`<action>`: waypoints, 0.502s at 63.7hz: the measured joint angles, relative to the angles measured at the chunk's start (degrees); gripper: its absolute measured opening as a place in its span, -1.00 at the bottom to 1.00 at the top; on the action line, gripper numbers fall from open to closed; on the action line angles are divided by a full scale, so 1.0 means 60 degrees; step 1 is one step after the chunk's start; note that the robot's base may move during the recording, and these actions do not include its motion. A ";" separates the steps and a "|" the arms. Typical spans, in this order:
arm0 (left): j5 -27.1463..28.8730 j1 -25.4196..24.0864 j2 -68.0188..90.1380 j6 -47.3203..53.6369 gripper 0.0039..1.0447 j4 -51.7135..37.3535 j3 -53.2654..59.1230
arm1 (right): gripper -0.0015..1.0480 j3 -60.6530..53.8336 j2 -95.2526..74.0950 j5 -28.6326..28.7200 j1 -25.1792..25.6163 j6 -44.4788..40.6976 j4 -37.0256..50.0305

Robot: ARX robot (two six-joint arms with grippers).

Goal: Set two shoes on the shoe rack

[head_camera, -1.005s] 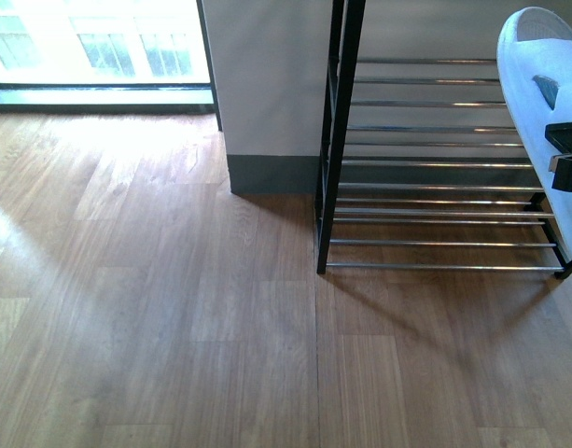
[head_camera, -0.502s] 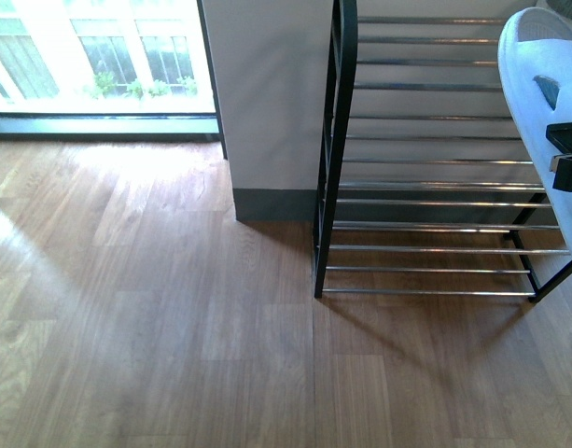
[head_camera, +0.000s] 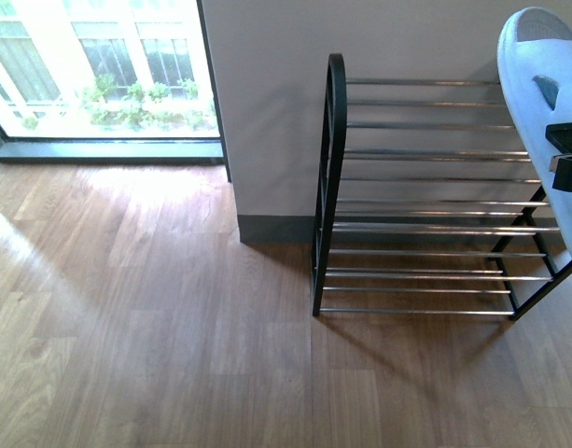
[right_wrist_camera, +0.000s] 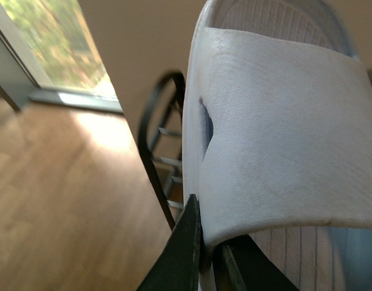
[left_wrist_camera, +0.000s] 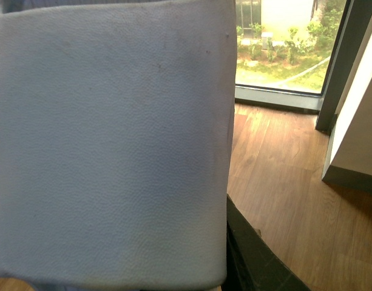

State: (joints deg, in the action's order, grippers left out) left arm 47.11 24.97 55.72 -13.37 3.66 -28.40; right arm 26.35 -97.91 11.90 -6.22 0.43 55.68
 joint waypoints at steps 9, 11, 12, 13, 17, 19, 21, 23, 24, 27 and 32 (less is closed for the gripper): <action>-0.0004 0.0000 0.0000 0.0000 -0.97 0.0000 0.0000 | -0.97 0.1275 -0.0903 -0.0244 -0.0346 0.0554 -0.0233; -0.0004 0.0000 0.0000 0.0000 -0.97 0.0000 0.0000 | -0.97 0.1585 -0.1064 -0.0335 -0.0412 0.0572 -0.0561; 0.0000 0.0000 0.0000 0.0000 -0.97 0.0000 0.0000 | -0.97 0.1920 -0.1253 -0.0459 -0.0481 0.0572 -0.0914; 0.0004 0.0000 0.0000 0.0000 -0.97 0.0000 0.0000 | -0.97 0.2091 -0.1355 -0.0539 -0.0514 0.0572 -0.1100; 0.0004 0.0000 0.0000 0.0000 -0.97 0.0000 0.0000 | -0.97 0.2991 -0.1916 -0.0871 -0.0663 0.0561 -0.2007; 0.0000 0.0000 0.0000 0.0000 -0.97 0.0000 0.0000 | -0.97 0.3563 -0.2299 -0.1078 -0.0758 0.0546 -0.2535; 0.0000 0.0000 0.0000 0.0000 -0.97 0.0000 0.0000 | -0.97 0.4146 -0.2707 -0.1249 -0.0845 0.0499 -0.3056; 0.0000 0.0000 0.0000 0.0000 -0.97 0.0000 0.0000 | -0.97 0.4528 -0.2991 -0.1384 -0.0900 0.0463 -0.3370; 0.0000 0.0000 0.0000 0.0000 -0.97 0.0000 0.0000 | -0.97 0.4921 -0.3275 -0.1545 -0.0951 0.0426 -0.3672; 0.0000 0.0000 0.0000 0.0000 -0.97 0.0000 0.0000 | -0.97 0.5694 -0.3869 -0.1865 -0.1042 0.0306 -0.4200; 0.0000 0.0000 0.0000 0.0000 -0.97 0.0000 0.0000 | -0.97 0.6830 -0.4728 -0.2397 -0.1122 0.0208 -0.4867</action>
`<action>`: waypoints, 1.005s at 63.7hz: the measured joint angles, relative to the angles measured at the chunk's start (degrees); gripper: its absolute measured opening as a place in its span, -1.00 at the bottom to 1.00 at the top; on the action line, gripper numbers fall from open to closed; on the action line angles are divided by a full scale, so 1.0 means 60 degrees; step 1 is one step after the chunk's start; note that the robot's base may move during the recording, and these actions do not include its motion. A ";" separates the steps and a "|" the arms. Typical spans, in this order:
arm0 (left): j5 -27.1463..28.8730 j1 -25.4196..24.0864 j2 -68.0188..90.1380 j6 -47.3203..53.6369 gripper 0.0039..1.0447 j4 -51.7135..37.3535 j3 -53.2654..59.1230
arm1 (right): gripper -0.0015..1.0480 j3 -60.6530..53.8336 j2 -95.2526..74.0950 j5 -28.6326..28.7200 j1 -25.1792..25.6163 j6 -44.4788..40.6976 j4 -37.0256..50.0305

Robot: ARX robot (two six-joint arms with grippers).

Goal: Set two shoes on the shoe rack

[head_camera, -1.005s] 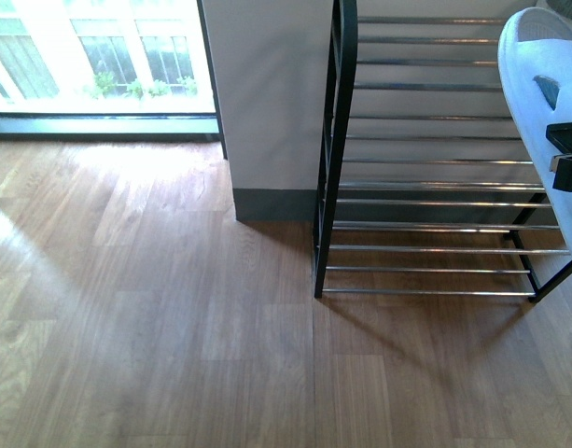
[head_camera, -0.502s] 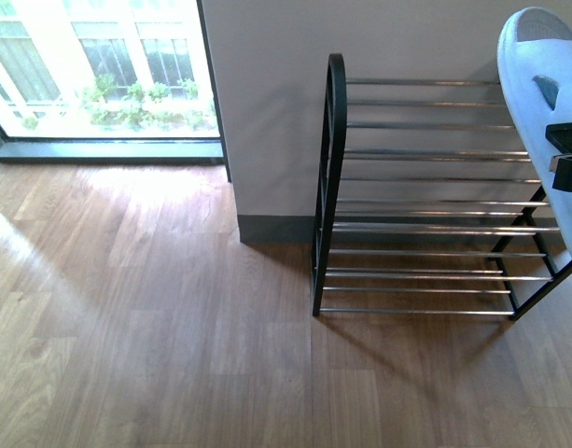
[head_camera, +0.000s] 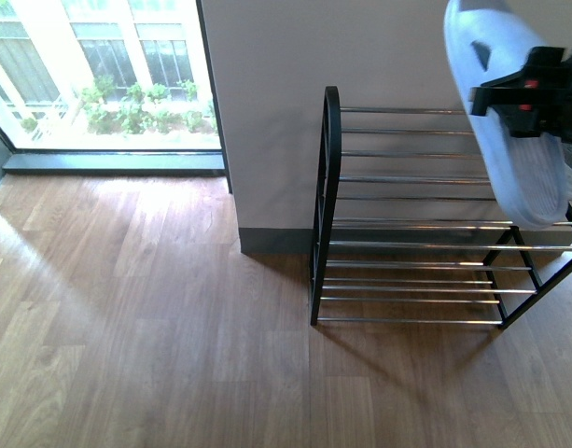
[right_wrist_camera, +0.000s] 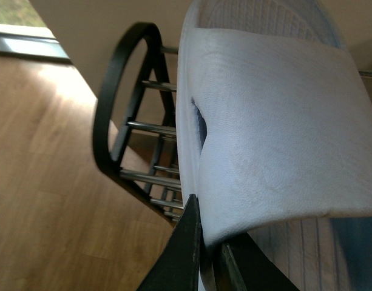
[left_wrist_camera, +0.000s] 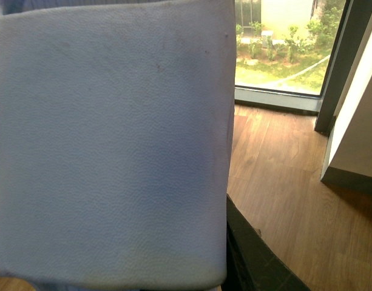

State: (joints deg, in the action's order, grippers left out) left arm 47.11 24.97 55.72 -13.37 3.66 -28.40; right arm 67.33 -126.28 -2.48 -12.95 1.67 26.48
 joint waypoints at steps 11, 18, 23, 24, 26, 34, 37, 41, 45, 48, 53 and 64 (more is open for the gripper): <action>0.0000 0.0000 0.0000 0.0000 -0.97 0.0000 0.0000 | -0.97 0.2637 -0.1974 -0.1479 -0.0022 -0.0339 -0.0965; 0.0000 0.0000 0.0000 0.0000 -0.97 0.0000 0.0000 | -0.97 0.3854 -0.2841 -0.2182 0.0062 -0.0688 -0.1388; 0.0000 0.0000 0.0000 0.0000 -0.97 0.0000 0.0000 | -0.97 0.4521 -0.3348 -0.2572 0.0164 -0.0980 -0.1530; 0.0000 0.0000 0.0000 0.0000 -0.97 0.0000 0.0000 | -0.97 0.4601 -0.3410 -0.2626 0.0179 -0.1049 -0.1559; 0.0000 0.0000 0.0000 0.0000 -0.97 0.0000 0.0000 | -0.97 0.4830 -0.3574 -0.2758 0.0230 -0.1180 -0.1625; 0.0000 0.0000 0.0000 0.0000 -0.97 0.0000 0.0000 | -0.97 0.5592 -0.4054 -0.3049 0.0379 -0.1581 -0.1934; 0.0000 0.0000 0.0000 0.0000 -0.97 0.0000 0.0000 | -0.97 0.5861 -0.4204 -0.3111 0.0441 -0.1694 -0.2065; 0.0000 0.0000 0.0000 0.0000 -0.97 0.0000 0.0000 | -0.97 0.6222 -0.4382 -0.3217 0.0506 -0.1730 -0.2368; 0.0000 0.0000 0.0000 0.0000 -0.97 0.0000 0.0000 | -0.97 0.6626 -0.4572 -0.3235 0.0590 -0.1727 -0.2776; 0.0000 0.0000 0.0000 0.0000 -0.97 0.0000 0.0000 | -0.97 0.6787 -0.4626 -0.3191 0.0623 -0.1719 -0.2998; 0.0000 0.0000 0.0000 0.0000 -0.97 0.0000 0.0000 | -0.84 0.6947 -0.4666 -0.3107 0.0674 -0.1698 -0.3293; 0.0004 0.0000 0.0000 0.0000 -0.97 0.0000 0.0000 | -0.34 0.6484 -0.4390 -0.2626 0.0699 -0.1359 -0.2932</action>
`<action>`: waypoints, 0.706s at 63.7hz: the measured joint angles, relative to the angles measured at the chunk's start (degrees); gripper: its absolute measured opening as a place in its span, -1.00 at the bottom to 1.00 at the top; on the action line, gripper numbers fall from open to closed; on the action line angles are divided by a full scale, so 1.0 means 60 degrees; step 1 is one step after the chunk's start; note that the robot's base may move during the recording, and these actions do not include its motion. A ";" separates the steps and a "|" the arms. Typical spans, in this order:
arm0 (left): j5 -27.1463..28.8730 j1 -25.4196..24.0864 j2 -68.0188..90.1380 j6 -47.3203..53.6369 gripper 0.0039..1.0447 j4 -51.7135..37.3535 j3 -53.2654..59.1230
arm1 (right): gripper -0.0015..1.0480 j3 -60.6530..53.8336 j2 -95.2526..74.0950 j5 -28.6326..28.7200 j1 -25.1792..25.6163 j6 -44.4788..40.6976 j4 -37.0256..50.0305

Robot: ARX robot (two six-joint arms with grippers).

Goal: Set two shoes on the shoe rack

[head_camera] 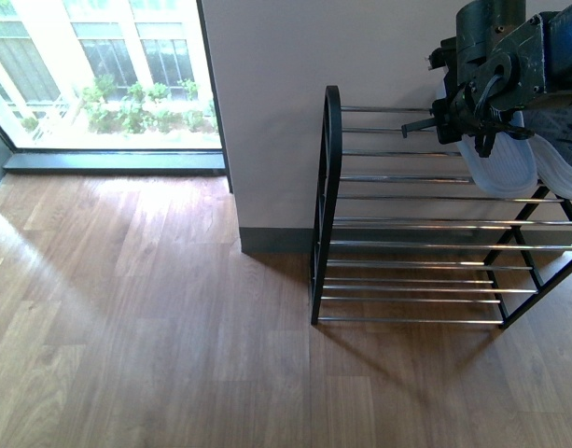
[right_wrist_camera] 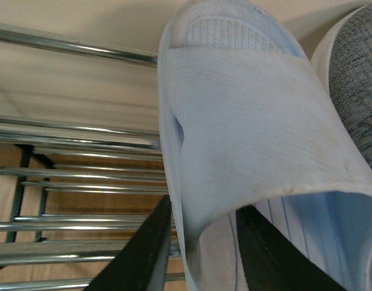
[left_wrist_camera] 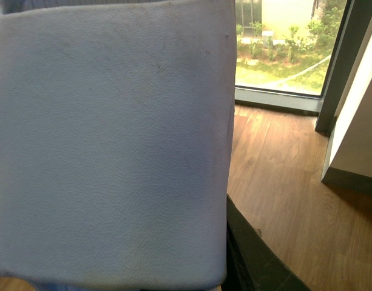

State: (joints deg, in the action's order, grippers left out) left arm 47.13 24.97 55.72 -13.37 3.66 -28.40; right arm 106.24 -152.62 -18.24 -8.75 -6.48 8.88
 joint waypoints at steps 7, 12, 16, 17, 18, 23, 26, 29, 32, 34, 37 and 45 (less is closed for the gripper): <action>-0.0004 0.0000 0.0000 0.0000 -0.97 0.0000 0.0000 | 0.07 -0.1515 0.1067 0.0758 -0.0015 0.0357 0.0962; -0.0004 0.0000 0.0000 0.0000 -0.97 0.0000 0.0000 | 0.33 -0.2750 0.2149 0.1330 -0.0025 0.0634 0.1705; -0.0004 0.0000 0.0000 0.0000 -0.97 0.0000 0.0000 | 0.53 -0.3756 0.3071 0.1778 -0.0025 0.0812 0.2280; -0.0004 0.0000 0.0000 0.0000 -0.97 0.0000 0.0000 | 0.60 -0.4109 0.3391 0.1938 -0.0025 0.0889 0.2492; -0.0004 0.0000 0.0000 0.0000 -0.97 0.0000 0.0000 | 0.66 -0.4473 0.3712 0.2116 -0.0029 0.0951 0.2718; -0.0004 0.0000 0.0000 0.0000 -0.97 0.0000 0.0000 | 0.85 -0.5880 0.4881 0.2794 -0.0029 0.1137 0.3683; -0.0004 0.0000 0.0000 0.0000 -0.97 0.0000 0.0000 | 0.82 -0.6910 0.5697 0.3300 -0.0025 0.1188 0.4379; -0.0004 0.0000 0.0000 0.0000 -0.97 0.0000 0.0000 | 0.82 -0.7705 0.6320 0.3683 -0.0015 0.1242 0.4819; -0.0004 0.0000 0.0000 0.0000 -0.97 0.0000 0.0000 | 0.82 -0.8477 0.6929 0.4025 0.0015 0.1315 0.5227; -0.0004 0.0000 0.0000 0.0000 -0.97 0.0000 0.0000 | 0.82 -0.9027 0.7359 0.4237 0.0044 0.1359 0.5472; -0.0004 0.0000 0.0000 0.0000 -0.97 0.0000 0.0000 | 0.82 -0.9865 0.8018 0.4422 0.0102 0.1381 0.5821; -0.0004 0.0000 0.0000 0.0000 -0.97 0.0000 0.0000 | 0.82 -1.1369 0.9184 0.4739 0.0379 0.1603 0.6364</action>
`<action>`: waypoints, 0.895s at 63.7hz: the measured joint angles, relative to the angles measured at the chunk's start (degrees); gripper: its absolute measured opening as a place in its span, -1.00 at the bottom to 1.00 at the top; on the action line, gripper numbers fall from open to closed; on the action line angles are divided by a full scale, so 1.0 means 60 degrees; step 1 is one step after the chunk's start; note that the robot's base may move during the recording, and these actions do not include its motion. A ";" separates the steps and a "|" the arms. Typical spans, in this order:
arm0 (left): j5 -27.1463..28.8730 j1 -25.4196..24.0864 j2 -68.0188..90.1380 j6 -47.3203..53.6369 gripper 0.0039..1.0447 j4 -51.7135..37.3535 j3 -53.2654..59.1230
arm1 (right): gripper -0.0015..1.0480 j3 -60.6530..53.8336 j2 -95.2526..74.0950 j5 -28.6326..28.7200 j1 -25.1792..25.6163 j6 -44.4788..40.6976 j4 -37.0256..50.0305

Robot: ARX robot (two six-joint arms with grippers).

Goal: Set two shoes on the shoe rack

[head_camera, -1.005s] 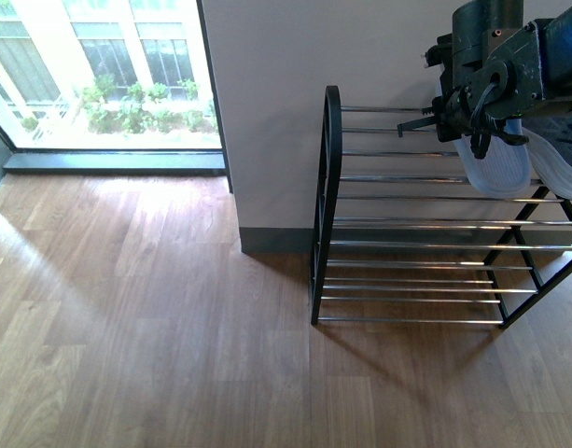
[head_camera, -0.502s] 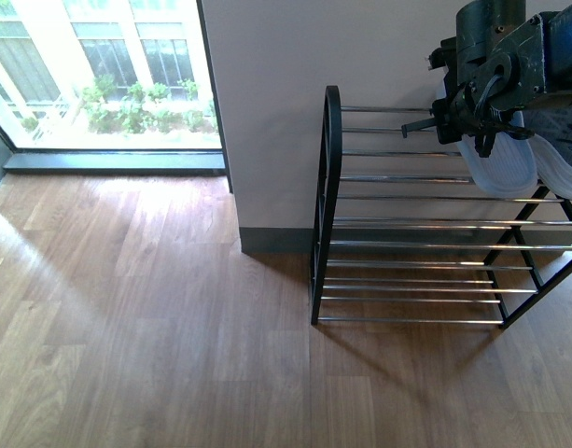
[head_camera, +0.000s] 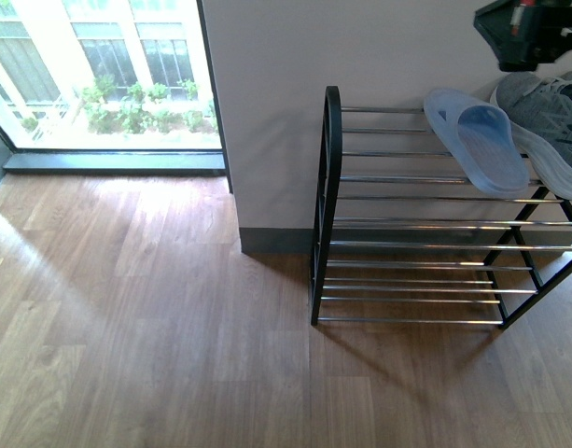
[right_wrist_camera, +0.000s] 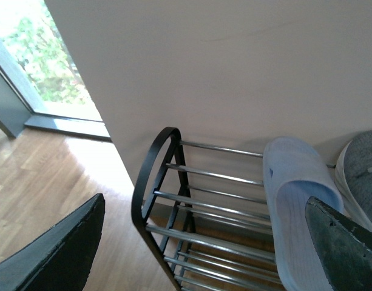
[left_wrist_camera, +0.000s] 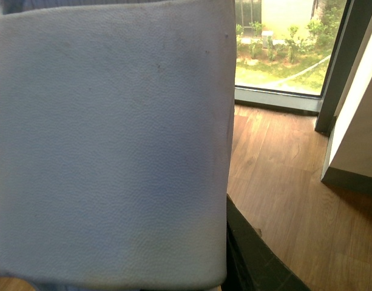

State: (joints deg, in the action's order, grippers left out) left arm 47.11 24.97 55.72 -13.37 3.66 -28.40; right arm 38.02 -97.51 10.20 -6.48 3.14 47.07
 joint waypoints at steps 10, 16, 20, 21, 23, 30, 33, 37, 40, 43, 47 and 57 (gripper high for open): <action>0.0000 0.0000 0.0000 0.0000 -0.97 0.0000 0.0000 | 0.82 -0.1676 0.0943 0.0211 0.0495 0.0459 0.1453; 0.0000 0.0000 0.0000 0.0000 -0.97 0.0000 0.0000 | 0.82 -0.2189 0.1031 0.0164 0.0583 0.0565 0.2164; 0.0000 0.0000 0.0000 0.0000 -0.97 0.0000 0.0000 | 0.82 -0.2248 0.1031 0.0160 0.0586 0.0601 0.2211; -0.0004 0.0000 0.0000 0.0000 -0.97 0.0000 0.0000 | 0.82 -0.2255 0.1027 0.0102 0.0583 0.0597 0.2226; 0.0000 0.0000 0.0000 0.0000 -0.97 0.0000 0.0000 | 0.72 -0.2397 0.1031 -0.0739 0.0484 0.0415 0.2714; 0.0000 0.0000 0.0000 0.0000 -0.97 0.0000 0.0000 | 0.36 -0.3027 0.1610 -0.2215 0.0441 -0.0153 0.3355; 0.0004 0.0000 0.0000 0.0000 -0.97 0.0000 0.0000 | 0.22 -0.3289 0.1938 -0.2244 0.0481 -0.0237 0.3351; 0.0004 0.0000 0.0000 0.0000 -0.97 0.0000 0.0000 | 0.06 -0.3585 0.2299 -0.2233 0.0517 -0.0295 0.3319; -0.0004 0.0000 0.0000 0.0000 -0.97 0.0000 0.0000 | -0.08 -0.3799 0.2561 -0.2226 0.0535 -0.0339 0.3249; -0.0022 0.0004 0.0000 0.0000 -0.97 0.0000 0.0000 | -0.21 -0.4014 0.2816 -0.1923 0.0707 -0.0379 0.3158; -0.0018 0.0000 0.0000 0.0000 -0.97 0.0000 0.0000 | -0.38 -0.4280 0.3166 -0.1730 0.0896 -0.0426 0.3024; -0.0004 0.0000 0.0000 0.0000 -0.97 0.0000 0.0000 | -0.85 -0.4834 0.4197 -0.1716 0.1060 -0.0459 0.2601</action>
State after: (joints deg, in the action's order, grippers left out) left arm 47.09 24.97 55.72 -13.37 3.66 -28.40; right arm 9.02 -72.34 -0.10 -0.12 0.38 62.67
